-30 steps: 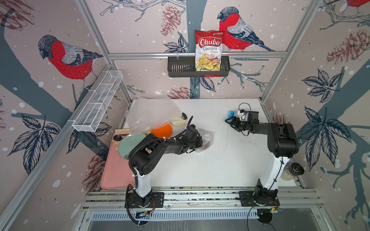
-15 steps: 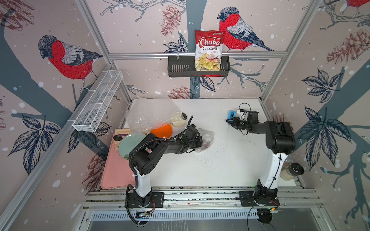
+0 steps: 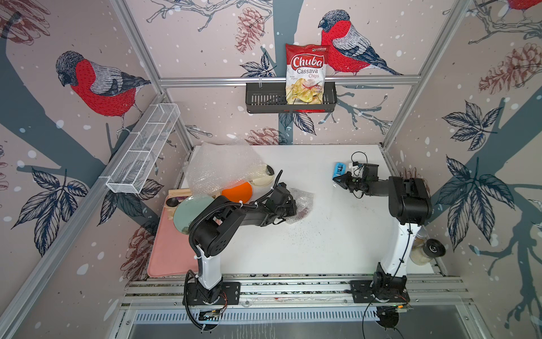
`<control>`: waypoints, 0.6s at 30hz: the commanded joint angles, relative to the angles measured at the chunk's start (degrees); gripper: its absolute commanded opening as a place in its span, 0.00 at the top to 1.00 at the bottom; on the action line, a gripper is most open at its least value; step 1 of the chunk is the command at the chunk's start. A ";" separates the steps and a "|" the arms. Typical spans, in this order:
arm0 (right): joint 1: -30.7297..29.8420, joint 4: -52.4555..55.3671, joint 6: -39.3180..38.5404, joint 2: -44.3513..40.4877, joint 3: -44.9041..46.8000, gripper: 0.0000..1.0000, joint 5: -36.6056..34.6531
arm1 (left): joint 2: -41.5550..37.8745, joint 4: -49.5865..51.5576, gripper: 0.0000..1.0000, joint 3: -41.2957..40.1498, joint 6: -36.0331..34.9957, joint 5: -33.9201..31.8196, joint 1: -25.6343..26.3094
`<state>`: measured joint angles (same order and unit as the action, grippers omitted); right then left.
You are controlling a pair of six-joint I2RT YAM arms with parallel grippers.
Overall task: Wrap dinner plates in bubble wrap
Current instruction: Tear off the tape using the Tape Cutter.
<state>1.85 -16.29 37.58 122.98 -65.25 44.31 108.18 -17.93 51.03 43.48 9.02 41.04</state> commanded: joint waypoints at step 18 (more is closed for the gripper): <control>-16.06 26.02 -21.13 -44.78 18.25 1.00 -10.30 | -0.43 9.57 1.00 -3.45 -1.43 -4.11 -0.87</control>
<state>-11.29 2.52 23.42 83.50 -49.21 34.52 106.85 -20.84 48.36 42.98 8.95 40.58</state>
